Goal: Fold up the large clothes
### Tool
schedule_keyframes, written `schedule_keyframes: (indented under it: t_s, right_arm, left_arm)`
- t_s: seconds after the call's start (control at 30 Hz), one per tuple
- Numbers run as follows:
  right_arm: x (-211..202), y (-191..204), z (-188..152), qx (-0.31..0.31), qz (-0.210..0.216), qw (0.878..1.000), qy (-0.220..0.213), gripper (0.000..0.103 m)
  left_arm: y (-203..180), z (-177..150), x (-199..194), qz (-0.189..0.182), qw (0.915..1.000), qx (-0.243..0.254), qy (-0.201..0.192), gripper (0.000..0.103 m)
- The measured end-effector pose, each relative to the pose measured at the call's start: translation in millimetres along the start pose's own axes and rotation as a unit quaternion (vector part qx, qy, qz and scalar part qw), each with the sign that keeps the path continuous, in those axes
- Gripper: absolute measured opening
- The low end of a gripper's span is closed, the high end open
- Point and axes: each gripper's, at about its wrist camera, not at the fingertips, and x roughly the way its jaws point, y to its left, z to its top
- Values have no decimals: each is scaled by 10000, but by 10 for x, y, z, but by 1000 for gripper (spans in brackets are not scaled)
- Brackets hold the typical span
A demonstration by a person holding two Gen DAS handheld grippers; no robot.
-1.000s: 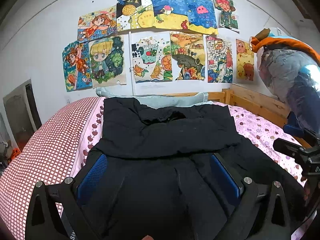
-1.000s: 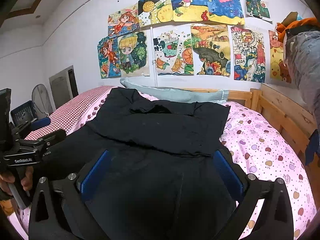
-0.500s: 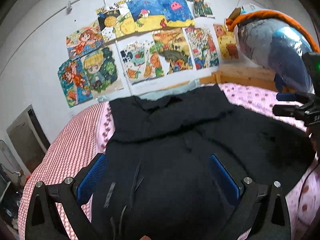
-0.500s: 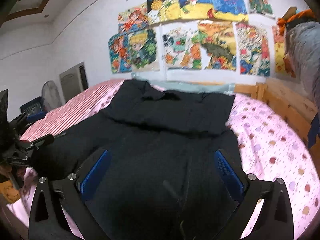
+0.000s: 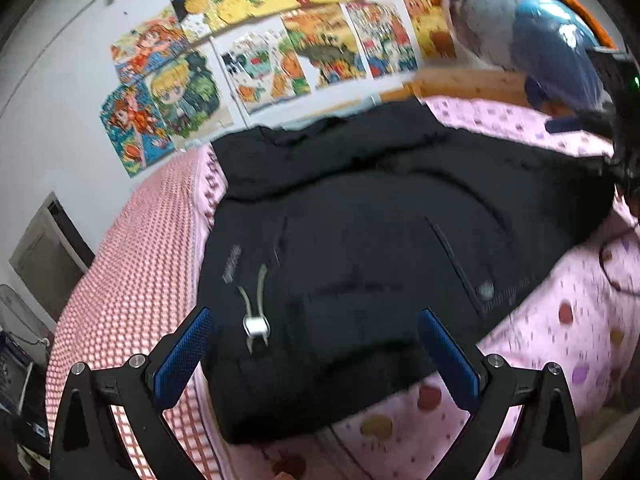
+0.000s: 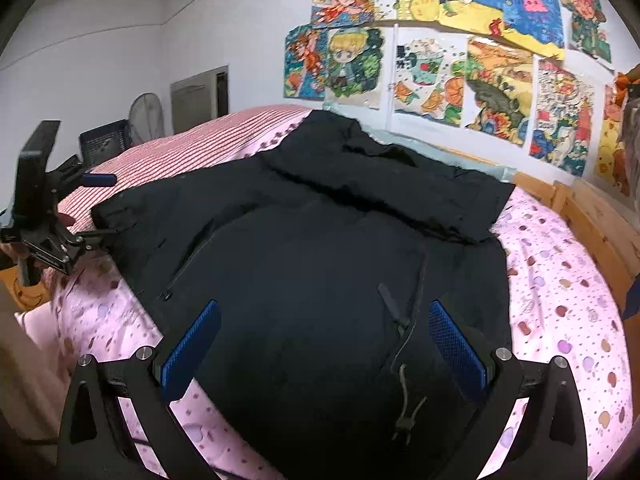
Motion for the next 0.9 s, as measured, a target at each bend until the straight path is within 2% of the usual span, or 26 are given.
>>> schedule_keyframes:
  t_s: [0.2,0.43,0.67,0.9]
  right_arm:
    - [17,58,-158,-513,355,9968,505,101]
    - [-18,156,-326,-911,501,9898,976,101]
    - [-13,248,-442,-1389,278,9808,1342,101]
    - [50,405,-490,-1923,-508,9684,1505,101]
  left_arm:
    - [-79,-139,-29,-225,9991,339,149,103]
    - [-205,-234,50,-75,9972,676,314,103]
    - [-367,-292,165,408,9916,1113,511,103]
    - [-401,-290,198,680,9903,1111,486,103]
